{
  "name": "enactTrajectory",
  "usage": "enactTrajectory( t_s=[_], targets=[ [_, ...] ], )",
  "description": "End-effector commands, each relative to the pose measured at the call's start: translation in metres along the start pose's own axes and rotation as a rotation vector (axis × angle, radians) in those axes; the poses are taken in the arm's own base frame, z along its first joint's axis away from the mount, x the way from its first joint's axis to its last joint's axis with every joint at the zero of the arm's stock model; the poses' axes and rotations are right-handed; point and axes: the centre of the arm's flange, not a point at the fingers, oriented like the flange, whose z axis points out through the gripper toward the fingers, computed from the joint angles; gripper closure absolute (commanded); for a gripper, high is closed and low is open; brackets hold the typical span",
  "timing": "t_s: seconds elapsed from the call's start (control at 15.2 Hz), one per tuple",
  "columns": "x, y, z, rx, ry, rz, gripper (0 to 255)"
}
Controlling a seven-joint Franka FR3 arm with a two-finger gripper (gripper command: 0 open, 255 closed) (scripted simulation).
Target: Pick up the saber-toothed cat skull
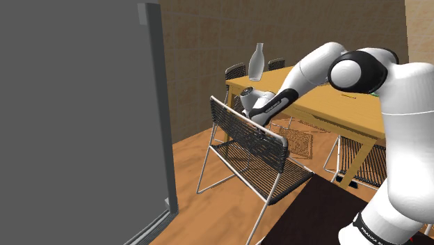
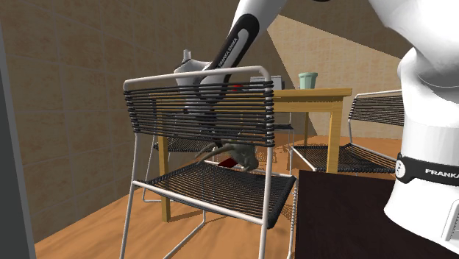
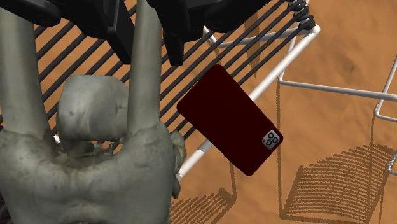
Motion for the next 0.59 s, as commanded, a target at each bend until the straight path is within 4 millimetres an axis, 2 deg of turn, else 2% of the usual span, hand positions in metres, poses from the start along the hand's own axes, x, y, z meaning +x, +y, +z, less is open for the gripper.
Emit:
enactTrajectory(
  t_s=[0.0,0.4,0.53],
  targets=[
    [-0.005,0.002,-0.011,-0.001,0.001,0.000,255],
    [-0.018,0.012,-0.038,-0.001,0.001,0.000,255],
    [-0.018,0.012,-0.039,-0.001,0.001,0.000,255]
  ],
)
